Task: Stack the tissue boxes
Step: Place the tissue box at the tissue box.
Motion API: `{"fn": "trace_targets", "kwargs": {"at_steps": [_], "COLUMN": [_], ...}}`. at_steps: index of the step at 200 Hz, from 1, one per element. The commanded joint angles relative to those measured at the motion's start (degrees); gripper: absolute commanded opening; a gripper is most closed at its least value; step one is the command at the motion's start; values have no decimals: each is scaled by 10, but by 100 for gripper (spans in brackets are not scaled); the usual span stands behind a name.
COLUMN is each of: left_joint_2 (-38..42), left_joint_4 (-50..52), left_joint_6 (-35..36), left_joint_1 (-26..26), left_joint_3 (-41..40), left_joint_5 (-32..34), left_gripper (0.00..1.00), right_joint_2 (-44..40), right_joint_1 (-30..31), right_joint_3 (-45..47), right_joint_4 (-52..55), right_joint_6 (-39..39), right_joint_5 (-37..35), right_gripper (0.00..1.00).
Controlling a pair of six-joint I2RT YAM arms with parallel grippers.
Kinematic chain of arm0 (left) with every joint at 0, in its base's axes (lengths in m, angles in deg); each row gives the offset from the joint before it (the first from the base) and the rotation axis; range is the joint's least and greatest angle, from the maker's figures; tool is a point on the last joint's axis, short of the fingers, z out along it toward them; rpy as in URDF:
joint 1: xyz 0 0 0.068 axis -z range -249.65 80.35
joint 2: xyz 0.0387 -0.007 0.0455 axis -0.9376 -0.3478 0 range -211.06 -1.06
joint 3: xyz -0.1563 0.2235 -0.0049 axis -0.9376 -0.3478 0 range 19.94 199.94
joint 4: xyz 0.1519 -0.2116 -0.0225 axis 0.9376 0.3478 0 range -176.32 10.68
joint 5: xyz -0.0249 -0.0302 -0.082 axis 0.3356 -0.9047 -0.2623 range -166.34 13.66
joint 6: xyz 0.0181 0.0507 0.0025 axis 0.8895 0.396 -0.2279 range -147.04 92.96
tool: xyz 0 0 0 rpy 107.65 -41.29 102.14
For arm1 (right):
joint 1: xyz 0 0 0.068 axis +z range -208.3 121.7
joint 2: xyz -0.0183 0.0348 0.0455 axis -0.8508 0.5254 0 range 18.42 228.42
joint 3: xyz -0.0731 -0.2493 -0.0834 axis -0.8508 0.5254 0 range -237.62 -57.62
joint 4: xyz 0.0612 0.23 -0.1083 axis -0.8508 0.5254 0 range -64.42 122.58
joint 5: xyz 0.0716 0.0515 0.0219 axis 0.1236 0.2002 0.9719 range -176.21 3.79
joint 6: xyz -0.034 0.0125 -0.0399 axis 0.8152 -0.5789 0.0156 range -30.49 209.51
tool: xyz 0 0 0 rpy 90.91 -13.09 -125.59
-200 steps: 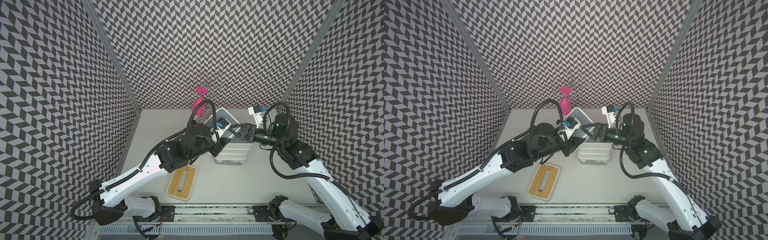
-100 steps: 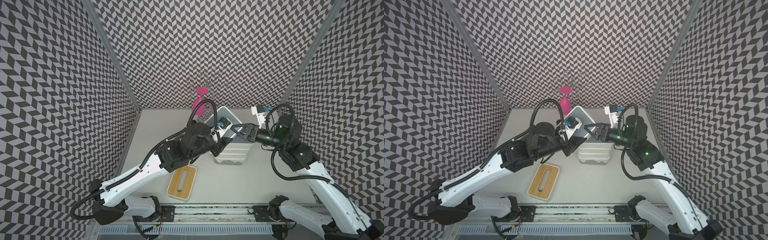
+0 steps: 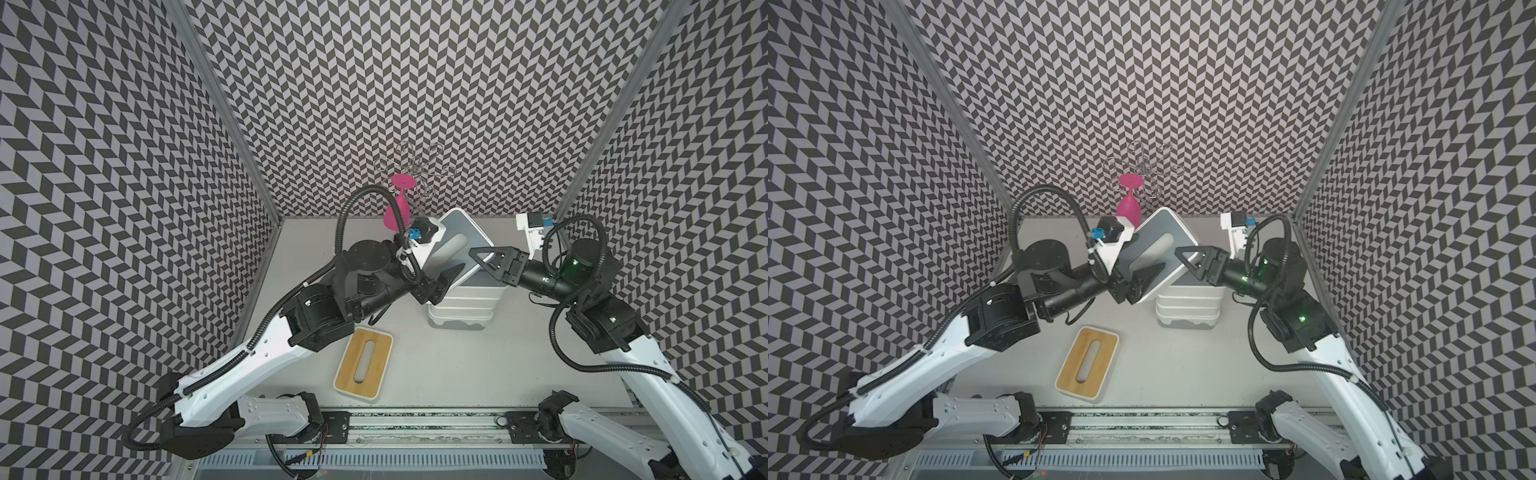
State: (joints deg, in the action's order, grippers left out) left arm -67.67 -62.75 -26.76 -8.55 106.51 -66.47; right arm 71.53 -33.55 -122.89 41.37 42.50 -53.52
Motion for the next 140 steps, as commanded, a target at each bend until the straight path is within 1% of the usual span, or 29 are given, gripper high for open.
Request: {"fn": "trace_targets", "kwargs": {"at_steps": [1, 15, 29, 61, 75, 90, 93, 103, 140], "left_joint_2": [35, 40, 40, 47, 49, 50, 51, 51, 43], "left_joint_4": [-46, -47, -43, -61, -65, -75, -80, -93, -123], "left_joint_6": [-44, -76, -107, -179, -207, -225, -243, -260, -291], "left_joint_1": [-4, -15, -38, -110, -130, -145, -147, -153, -171], "left_joint_3": [-10, -14, -17, -50, -64, -81, -85, -99, -129], "left_joint_5": [37, 45, 43, -24, -32, -53, -58, -74, -99], "left_gripper": [90, 92, 93, 94, 94, 94, 94, 94, 95], "right_joint_2": [-26, -32, -39, -58, -71, -81, -83, -86, -103], "right_joint_1": [-6, -7, -7, -7, -8, -8, -8, -8, -14], "right_joint_3": [7, 13, 21, 35, 44, 53, 55, 62, 88], "right_joint_4": [-80, -90, -96, -94, -96, -98, -98, -100, -116], "right_joint_6": [-34, -48, -61, -81, -92, -103, -105, -116, -146], "right_joint_5": [-35, -45, -55, -88, -107, -124, -126, -134, -170], "right_gripper": [47, 47, 46, 46, 46, 47, 47, 48, 49]}}
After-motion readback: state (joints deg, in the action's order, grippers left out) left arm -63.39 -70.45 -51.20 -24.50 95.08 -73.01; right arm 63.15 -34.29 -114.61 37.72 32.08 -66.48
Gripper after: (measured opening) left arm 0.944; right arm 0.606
